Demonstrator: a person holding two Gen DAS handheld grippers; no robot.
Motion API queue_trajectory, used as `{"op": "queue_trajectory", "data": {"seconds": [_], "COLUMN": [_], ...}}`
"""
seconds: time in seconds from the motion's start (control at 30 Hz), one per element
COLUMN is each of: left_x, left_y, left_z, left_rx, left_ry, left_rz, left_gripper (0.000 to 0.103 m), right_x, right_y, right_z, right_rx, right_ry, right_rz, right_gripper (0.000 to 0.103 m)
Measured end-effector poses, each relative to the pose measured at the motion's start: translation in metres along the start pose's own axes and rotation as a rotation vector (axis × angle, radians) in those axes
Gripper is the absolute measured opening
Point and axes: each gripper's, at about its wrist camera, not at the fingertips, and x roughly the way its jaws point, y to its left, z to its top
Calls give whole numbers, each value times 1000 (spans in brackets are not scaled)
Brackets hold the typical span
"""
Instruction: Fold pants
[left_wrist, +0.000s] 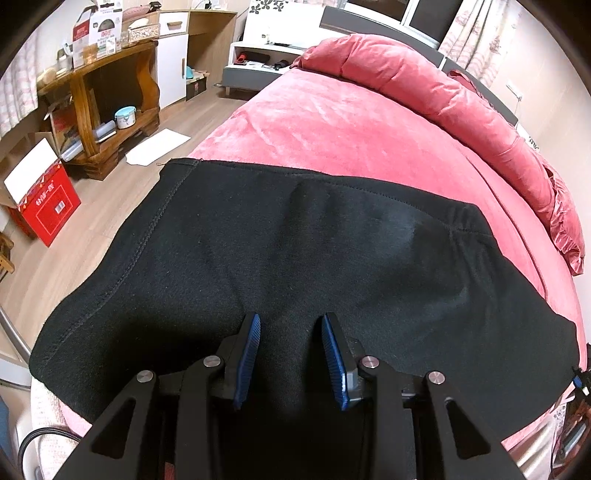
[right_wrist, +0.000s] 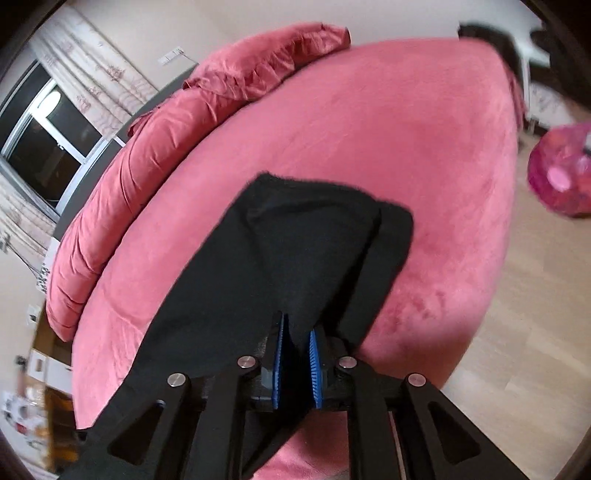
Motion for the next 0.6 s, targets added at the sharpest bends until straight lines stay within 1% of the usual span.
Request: {"op": "queue_trajectory", "data": {"seconds": [0.03, 0.07, 0.17, 0.2, 0.23, 0.27, 0.3, 0.33, 0.43, 0.47, 0.5, 0.53, 0.57, 0.6], "left_x": [-1, -1, -6, -8, -7, -6, -5, -5, -2, -1, 0, 1, 1, 0], "left_y": [0, 1, 3, 5, 5, 5, 6, 7, 5, 3, 1, -1, -1, -1], "left_z": [0, 0, 0, 0, 0, 0, -1, 0, 0, -1, -1, -1, -1, -1], "left_rx": [-2, -7, -22, -27, -30, -34, -39, -43, -35, -28, -19, -10, -6, -7], "left_ry": [-2, -4, -25, -28, -24, -18, -15, -14, -2, 0, 3, 4, 3, 1], "left_rz": [-4, -7, -35, -43, -41, -35, -33, -37, -26, -19, -11, -3, -1, -3], "left_gripper": [35, 35, 35, 35, 35, 35, 35, 35, 35, 35, 35, 35, 35, 35], "right_x": [1, 5, 15, 21, 25, 29, 28, 22, 7, 6, 12, 19, 24, 21], "right_y": [5, 6, 5, 2, -4, -7, -8, -5, 9, 7, 3, -2, -8, -11], "right_z": [-2, -1, 5, 7, 8, 10, 11, 11, 6, 2, 0, -1, -3, -2], "right_rx": [-8, -11, 18, 48, 76, 100, 107, 93, 1, -4, 2, 13, 43, 75], "right_ry": [12, 27, 29, 39, 47, 51, 50, 31, -33, -35, -11, 21, 41, 31], "right_rz": [12, 24, 36, 22, 4, -6, -20, -21, -95, -123, -155, -166, -151, -125], "right_gripper": [31, 42, 42, 41, 38, 17, 7, 7, 7, 7, 8, 8, 9, 14]}}
